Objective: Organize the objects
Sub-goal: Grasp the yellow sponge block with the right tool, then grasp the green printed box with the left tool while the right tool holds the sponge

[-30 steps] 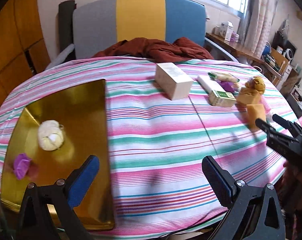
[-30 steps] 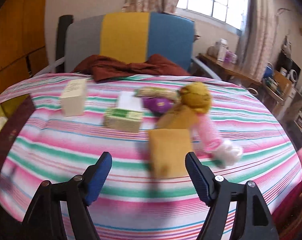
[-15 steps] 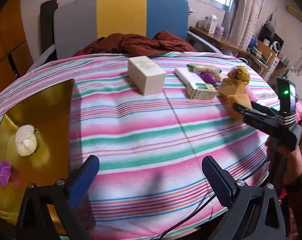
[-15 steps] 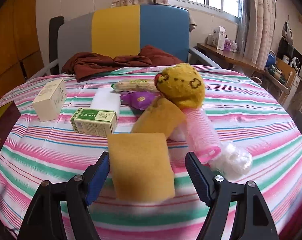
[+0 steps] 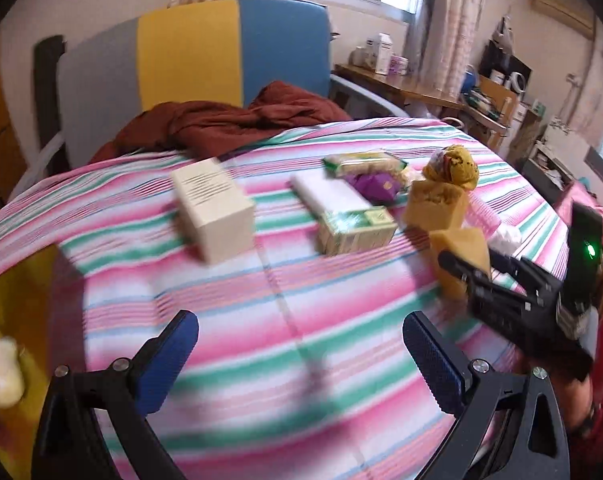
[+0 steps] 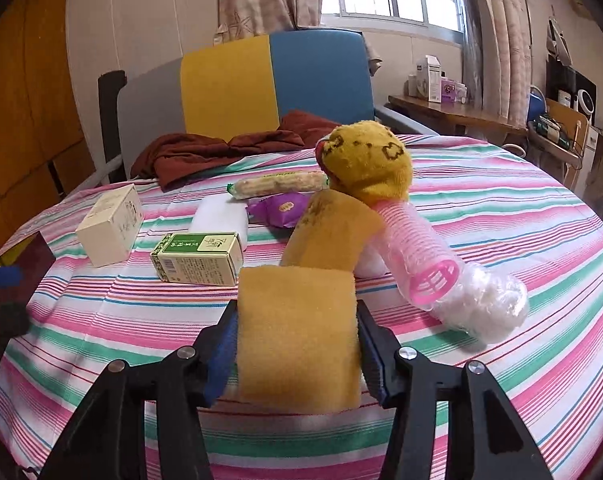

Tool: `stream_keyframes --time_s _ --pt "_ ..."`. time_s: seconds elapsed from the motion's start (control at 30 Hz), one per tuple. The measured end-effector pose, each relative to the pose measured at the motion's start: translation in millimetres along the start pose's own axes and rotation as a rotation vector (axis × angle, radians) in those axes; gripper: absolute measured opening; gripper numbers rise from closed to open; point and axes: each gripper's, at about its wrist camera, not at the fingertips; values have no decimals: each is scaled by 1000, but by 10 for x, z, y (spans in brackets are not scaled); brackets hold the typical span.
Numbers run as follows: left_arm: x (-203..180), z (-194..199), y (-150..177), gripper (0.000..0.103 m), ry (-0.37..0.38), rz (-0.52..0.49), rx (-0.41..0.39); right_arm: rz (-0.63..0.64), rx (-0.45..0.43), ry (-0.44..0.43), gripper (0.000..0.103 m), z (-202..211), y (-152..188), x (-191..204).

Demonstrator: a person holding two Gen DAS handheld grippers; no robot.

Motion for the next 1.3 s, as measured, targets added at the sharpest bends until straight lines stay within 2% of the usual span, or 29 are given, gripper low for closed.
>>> stream_keyframes --time_s 0.1,0.4,0.5,0.57,0.63,0.7,0.73,0.83,0.9,0.93,1.1,1.2,1.27,1.3 --pt "-96 -224 -192 103 33 -32 -2 -18 -11 -17 54 5 26 -32" --pt "-380 -898 -721 103 -4 -217 -25 -51 -17 -36 54 -2 49 -89" --pt "-414 -1032 -783 103 35 -268 -26 -63 -15 -47 54 -13 51 -117" --pt "-412 -1114 -779 102 91 -287 10 -65 -14 -51 54 -16 53 -123" --pt "-422 -1086 -743 97 123 -308 12 -68 -15 -50 54 -12 57 -124" --pt "-405 -1010 -708 92 213 -306 30 -70 -15 -51 54 -10 59 -125" --pt "-397 -981 -691 88 232 -297 43 -72 -17 -49 54 -7 61 -126" --pt "-359 -865 -624 88 334 -270 57 -75 -17 -51 54 -6 62 -133" --pt "-358 -794 -582 87 354 -270 46 -78 -21 -54 54 1 63 -140" --pt "-362 -771 -574 87 344 -275 35 -80 -20 -56 54 1 63 -144" --pt "-375 -783 -670 89 170 -267 -57 -84 -22 -54 54 6 67 -149" --pt "-491 -889 -666 88 146 -340 -54 -86 -21 -54 54 2 66 -153" --pt "-576 -991 -615 76 129 -393 -24 -86 -20 -54 54 -1 65 -154" --pt "-609 -1044 -608 60 128 -406 2 -86 -19 -55 54 -6 63 -155"
Point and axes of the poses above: each gripper's, at about its wrist camera, not at the fingertips, and z roughly against the way its jaws point, x to its left, y to its underside, and after that the axes turned 6 degrees about x, right-handed
